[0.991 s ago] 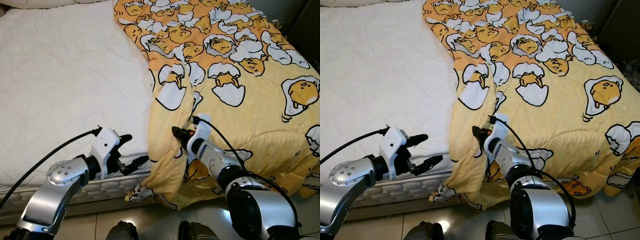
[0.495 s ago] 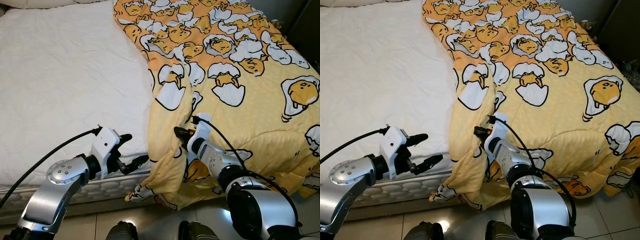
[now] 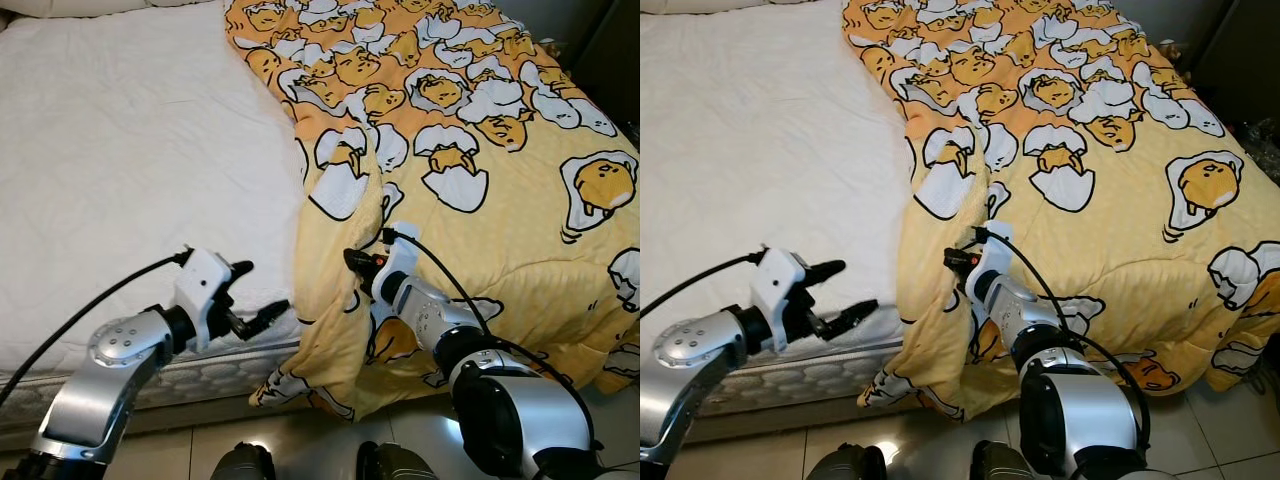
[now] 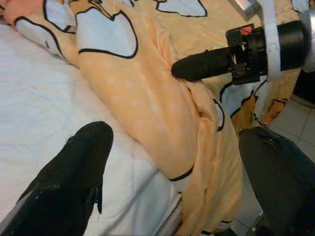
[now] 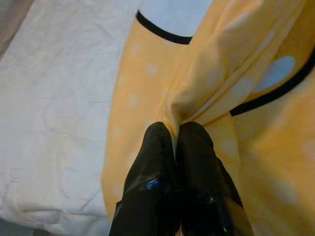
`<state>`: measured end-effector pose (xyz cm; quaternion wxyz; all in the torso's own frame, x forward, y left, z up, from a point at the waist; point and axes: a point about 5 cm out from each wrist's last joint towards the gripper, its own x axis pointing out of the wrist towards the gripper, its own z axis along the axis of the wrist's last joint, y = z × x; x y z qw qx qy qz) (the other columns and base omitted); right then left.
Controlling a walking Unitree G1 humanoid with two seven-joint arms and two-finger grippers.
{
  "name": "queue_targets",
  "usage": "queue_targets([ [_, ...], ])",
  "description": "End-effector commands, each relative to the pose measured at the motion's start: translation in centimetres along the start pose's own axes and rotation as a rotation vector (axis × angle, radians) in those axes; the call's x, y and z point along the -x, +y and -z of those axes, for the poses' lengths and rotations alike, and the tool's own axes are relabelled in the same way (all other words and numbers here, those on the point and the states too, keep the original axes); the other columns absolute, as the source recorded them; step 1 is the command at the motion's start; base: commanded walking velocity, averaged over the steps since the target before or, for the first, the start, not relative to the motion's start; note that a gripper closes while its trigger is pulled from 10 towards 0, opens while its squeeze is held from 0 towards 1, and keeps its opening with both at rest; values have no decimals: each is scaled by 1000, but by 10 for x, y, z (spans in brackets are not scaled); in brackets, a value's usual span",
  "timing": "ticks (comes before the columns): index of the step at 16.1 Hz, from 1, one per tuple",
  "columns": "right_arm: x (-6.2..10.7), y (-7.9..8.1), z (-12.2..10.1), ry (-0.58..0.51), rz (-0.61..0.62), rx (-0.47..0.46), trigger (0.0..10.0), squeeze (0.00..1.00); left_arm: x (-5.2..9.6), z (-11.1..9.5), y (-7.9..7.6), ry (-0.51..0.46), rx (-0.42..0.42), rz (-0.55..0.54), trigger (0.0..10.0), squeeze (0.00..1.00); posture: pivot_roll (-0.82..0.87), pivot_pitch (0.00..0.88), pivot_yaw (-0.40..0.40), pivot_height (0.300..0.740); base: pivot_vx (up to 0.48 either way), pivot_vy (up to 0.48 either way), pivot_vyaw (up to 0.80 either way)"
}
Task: Clean up the room
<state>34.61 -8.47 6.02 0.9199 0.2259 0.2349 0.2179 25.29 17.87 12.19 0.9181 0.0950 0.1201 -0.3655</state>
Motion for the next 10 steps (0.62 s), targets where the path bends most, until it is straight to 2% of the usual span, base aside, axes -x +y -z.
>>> queue_targets([
  [1,-4,10,-6,-16,-46,23,0,0,4,0,6,4,-3,-30,10000,788,24,118,1,740,0,0,0],
  [4,-10,37,5,40,-239,106,0,0,9,0,14,1,-5,-62,10000,788,26,117,-1,740,0,0,0],
  [5,-12,55,13,85,-385,160,0,0,12,-1,19,-2,-7,-85,10000,792,26,117,-1,740,0,0,0],
  [6,-12,63,17,106,-452,187,0,0,13,-2,21,-4,-9,-97,10000,788,27,117,-3,740,0,0,0],
  [8,-12,93,25,148,-655,283,0,0,20,-5,32,-13,-19,-153,10000,788,27,117,-6,740,0,0,0],
  [9,-12,109,30,168,-736,350,0,0,24,-7,39,-17,-25,-190,10000,788,27,118,-8,740,0,0,0],
  [10,-12,113,32,176,-761,373,0,0,25,-7,41,-18,-27,-202,10000,788,27,119,-9,740,0,0,0],
])
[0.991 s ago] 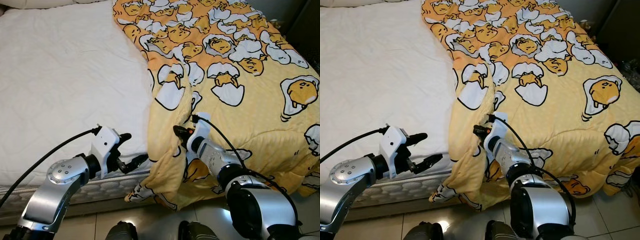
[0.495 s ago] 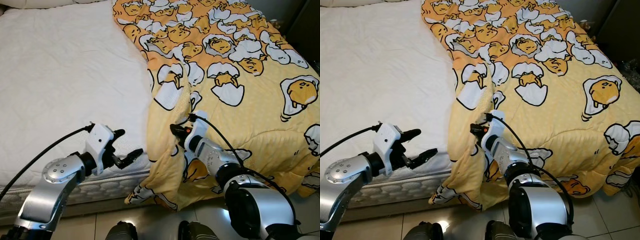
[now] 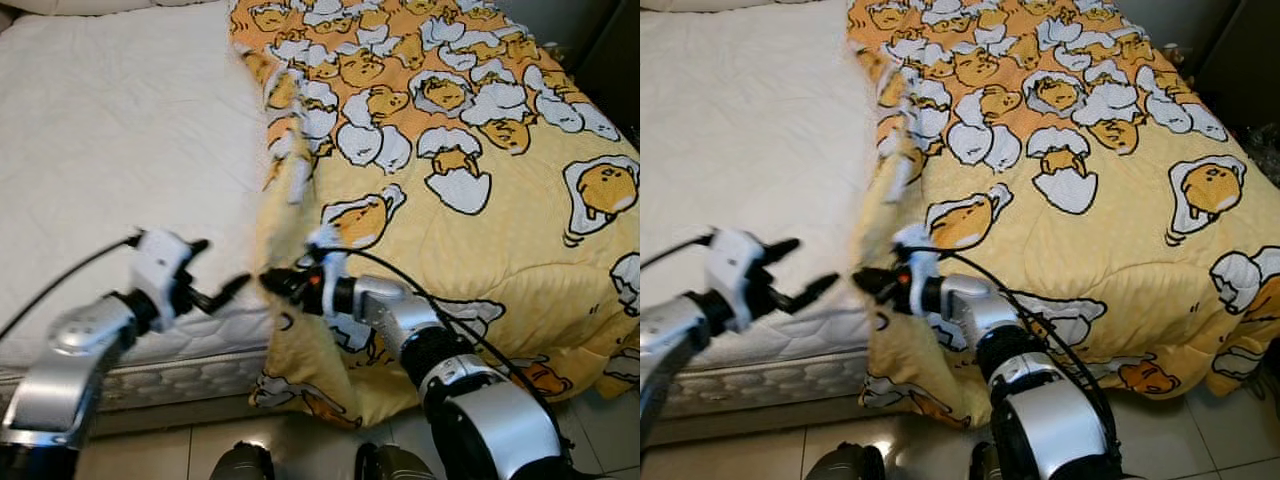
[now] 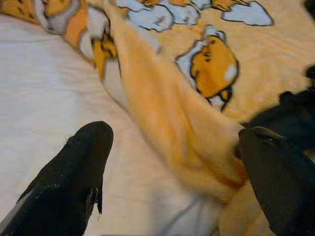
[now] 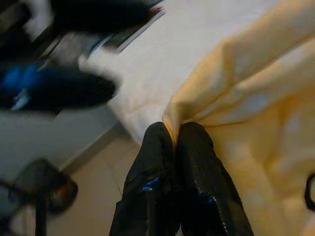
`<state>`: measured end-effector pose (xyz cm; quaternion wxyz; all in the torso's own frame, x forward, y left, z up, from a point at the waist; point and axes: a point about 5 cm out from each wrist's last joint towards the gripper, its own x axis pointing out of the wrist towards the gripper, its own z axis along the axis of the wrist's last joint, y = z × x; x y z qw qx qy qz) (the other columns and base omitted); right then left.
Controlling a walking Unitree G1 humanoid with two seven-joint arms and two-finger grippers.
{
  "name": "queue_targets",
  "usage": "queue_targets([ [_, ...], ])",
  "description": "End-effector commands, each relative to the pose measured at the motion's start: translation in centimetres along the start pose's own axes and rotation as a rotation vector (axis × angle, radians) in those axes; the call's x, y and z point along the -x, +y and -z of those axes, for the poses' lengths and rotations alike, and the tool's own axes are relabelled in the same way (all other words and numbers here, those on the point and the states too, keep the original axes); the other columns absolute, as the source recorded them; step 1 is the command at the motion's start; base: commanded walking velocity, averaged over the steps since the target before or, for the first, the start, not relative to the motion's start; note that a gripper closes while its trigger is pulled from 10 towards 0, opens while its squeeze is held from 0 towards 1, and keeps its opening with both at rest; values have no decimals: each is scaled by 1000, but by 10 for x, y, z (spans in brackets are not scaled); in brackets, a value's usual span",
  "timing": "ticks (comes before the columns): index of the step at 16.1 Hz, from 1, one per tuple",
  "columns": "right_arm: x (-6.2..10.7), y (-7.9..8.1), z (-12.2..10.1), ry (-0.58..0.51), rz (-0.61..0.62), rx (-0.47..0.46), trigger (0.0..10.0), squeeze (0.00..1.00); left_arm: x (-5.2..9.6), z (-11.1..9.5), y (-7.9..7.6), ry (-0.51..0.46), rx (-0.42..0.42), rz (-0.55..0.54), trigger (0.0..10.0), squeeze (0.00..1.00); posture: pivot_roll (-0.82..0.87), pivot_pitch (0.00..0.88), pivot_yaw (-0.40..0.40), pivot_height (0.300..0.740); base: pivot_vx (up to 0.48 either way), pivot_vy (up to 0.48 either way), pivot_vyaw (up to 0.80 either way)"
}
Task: Clean up the room
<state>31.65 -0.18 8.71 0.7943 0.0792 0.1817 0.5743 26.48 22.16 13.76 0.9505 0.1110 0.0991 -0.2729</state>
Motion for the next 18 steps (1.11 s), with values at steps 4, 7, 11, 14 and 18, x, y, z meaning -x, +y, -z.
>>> queue_targets([
  [4,-44,52,10,53,-194,126,0,0,3,-5,16,-16,-22,-95,10000,784,34,118,-17,740,0,0,0],
  [7,-54,71,22,92,-257,186,0,0,4,-4,15,-14,-23,-102,10000,784,35,117,-23,740,0,0,0],
  [11,-63,82,17,33,-232,185,10000,0,3,-4,15,-16,-26,-111,10000,784,36,116,-26,740,0,0,0],
  [14,-66,85,6,-64,-209,111,10000,1000,1,-5,17,-21,-33,-119,10000,784,32,111,-22,740,0,0,0],
  [18,-67,89,-4,-128,-239,73,10000,1000,-2,-7,19,-25,-42,-121,10000,776,32,101,-19,740,0,0,0],
])
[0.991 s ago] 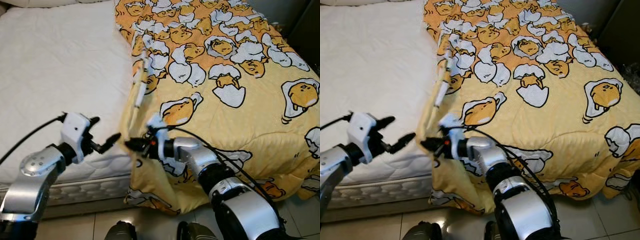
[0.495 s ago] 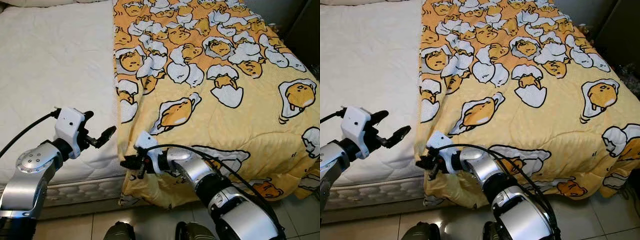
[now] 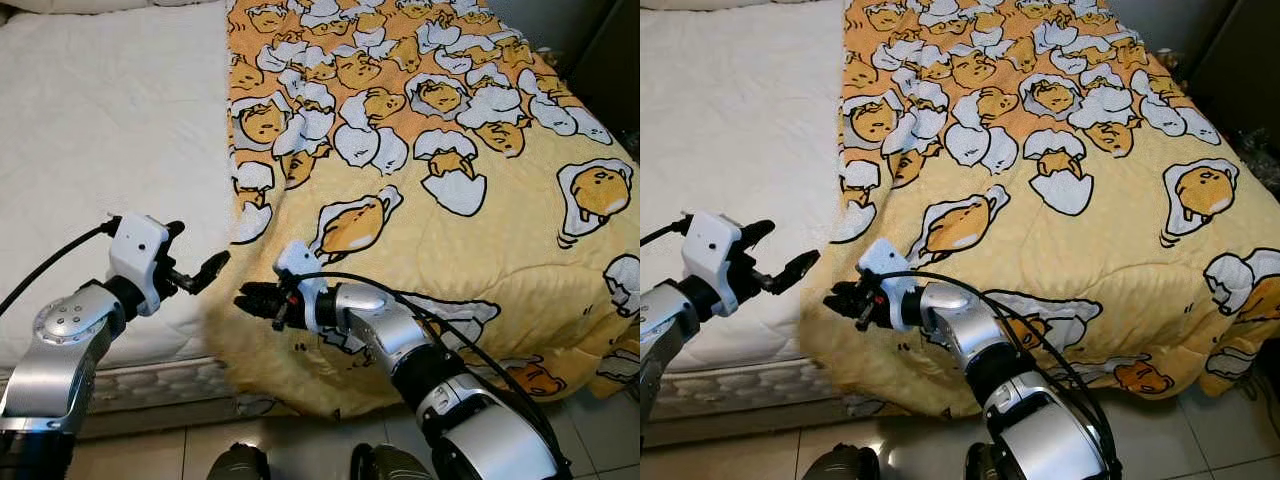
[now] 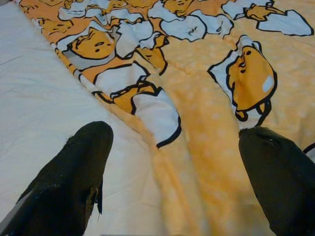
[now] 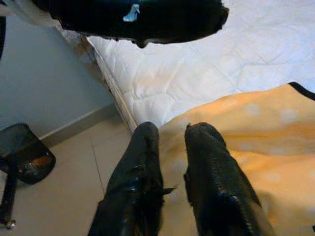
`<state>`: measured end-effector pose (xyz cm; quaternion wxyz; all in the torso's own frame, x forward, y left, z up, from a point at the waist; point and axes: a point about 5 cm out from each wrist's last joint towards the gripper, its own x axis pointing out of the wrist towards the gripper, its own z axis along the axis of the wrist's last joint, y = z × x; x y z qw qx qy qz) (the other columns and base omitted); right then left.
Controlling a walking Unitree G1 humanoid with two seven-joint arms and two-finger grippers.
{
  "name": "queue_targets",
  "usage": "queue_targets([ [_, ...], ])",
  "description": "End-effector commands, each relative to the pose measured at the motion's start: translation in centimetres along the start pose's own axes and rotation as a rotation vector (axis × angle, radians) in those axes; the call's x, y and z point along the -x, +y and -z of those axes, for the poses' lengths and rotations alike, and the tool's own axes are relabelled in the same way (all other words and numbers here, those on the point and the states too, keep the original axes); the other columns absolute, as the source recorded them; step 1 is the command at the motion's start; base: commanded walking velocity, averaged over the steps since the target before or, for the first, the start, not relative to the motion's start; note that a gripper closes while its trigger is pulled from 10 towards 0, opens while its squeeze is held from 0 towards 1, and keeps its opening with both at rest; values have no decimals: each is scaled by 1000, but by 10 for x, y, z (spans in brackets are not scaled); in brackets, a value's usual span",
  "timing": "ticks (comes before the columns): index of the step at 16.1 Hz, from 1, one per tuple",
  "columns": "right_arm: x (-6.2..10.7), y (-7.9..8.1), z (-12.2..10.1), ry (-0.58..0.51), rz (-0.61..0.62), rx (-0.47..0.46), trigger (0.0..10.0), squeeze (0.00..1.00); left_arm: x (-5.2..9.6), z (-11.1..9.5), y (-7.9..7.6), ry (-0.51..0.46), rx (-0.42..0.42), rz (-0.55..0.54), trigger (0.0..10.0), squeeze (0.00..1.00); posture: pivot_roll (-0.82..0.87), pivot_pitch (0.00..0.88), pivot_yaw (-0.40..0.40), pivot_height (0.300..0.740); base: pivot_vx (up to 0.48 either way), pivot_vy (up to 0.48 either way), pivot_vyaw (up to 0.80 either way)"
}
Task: Clean up the room
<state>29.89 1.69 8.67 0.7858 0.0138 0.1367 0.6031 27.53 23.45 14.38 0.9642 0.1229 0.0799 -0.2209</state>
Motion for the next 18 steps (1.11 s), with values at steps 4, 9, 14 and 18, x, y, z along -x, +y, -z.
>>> queue_targets([
  [4,-39,39,-20,-172,-68,-99,10000,1000,-6,-3,1,-12,-26,-4,10000,745,22,71,-18,740,0,0,0],
  [9,58,-28,-6,-216,494,-40,10000,1000,-26,-1,-26,-80,55,-32,10000,424,-42,0,6,740,0,0,0],
  [14,122,-36,18,-162,902,-9,10000,0,-33,5,-42,-110,142,-199,10000,420,-63,0,22,740,0,0,0],
  [18,151,-35,32,-154,1120,-71,10000,0,-25,18,-44,-68,130,-240,10000,424,-59,0,14,740,0,145,0],
])
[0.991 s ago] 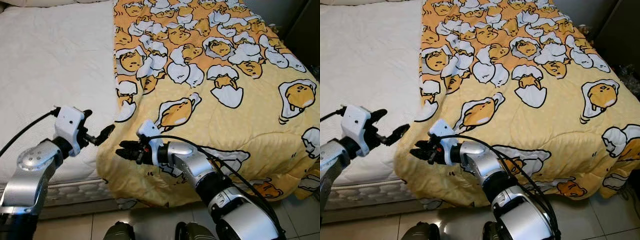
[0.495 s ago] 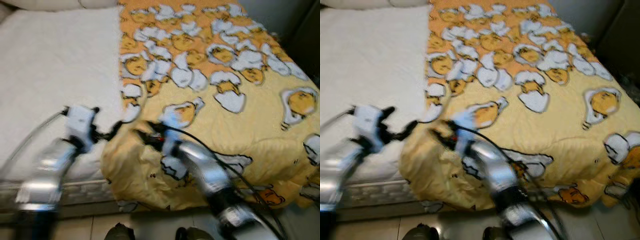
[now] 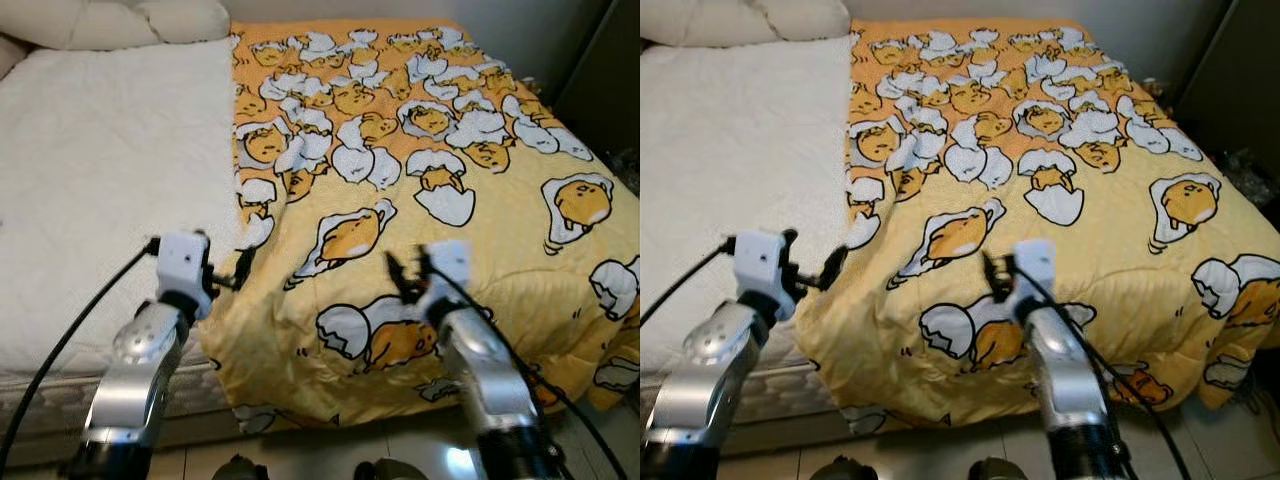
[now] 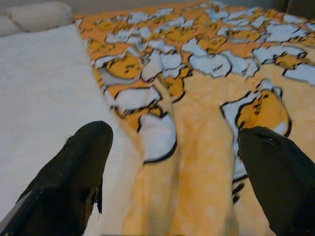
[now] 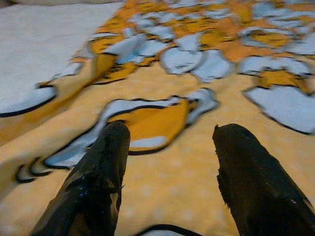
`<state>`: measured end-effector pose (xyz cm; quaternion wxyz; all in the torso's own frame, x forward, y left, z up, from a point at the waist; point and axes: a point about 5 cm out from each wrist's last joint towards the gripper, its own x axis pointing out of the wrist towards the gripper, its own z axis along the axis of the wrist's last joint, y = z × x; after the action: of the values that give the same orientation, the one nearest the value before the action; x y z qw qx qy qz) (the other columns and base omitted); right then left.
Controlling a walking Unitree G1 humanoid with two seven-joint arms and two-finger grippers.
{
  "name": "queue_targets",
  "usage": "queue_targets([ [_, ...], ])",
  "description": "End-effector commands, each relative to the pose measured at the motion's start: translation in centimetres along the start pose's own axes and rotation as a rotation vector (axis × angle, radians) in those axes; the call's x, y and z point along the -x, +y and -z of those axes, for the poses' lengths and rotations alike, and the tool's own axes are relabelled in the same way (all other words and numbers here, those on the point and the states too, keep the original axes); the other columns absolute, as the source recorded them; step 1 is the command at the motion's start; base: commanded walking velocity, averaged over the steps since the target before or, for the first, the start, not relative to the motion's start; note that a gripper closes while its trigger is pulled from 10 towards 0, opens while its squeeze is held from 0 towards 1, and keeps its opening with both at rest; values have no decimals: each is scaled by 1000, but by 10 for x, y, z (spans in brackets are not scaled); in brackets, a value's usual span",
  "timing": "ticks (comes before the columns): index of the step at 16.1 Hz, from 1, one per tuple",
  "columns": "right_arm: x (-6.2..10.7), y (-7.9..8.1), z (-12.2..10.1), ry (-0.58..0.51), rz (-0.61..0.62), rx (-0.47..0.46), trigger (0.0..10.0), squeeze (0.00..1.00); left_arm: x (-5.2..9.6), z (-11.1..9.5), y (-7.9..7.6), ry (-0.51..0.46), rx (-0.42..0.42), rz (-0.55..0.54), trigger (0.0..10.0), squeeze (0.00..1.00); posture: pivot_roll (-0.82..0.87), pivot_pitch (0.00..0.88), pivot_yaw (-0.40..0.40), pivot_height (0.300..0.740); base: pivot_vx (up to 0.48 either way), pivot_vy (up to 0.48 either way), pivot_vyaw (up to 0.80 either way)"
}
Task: Clean up the room
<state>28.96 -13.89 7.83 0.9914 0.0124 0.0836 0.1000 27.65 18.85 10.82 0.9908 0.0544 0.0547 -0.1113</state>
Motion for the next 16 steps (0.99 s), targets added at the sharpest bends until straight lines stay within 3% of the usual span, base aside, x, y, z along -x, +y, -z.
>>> queue_targets([
  [1,3,-4,0,10,59,-2,10000,0,3,-2,4,-9,-26,-23,10000,424,-55,0,11,740,0,292,0],
  [6,15,-6,6,27,112,-13,10000,0,11,2,2,3,-32,-30,10000,424,-55,0,8,740,0,328,0],
  [16,20,-4,8,41,122,-35,10000,0,12,0,3,8,-47,-29,10000,424,-47,0,20,740,0,347,0],
])
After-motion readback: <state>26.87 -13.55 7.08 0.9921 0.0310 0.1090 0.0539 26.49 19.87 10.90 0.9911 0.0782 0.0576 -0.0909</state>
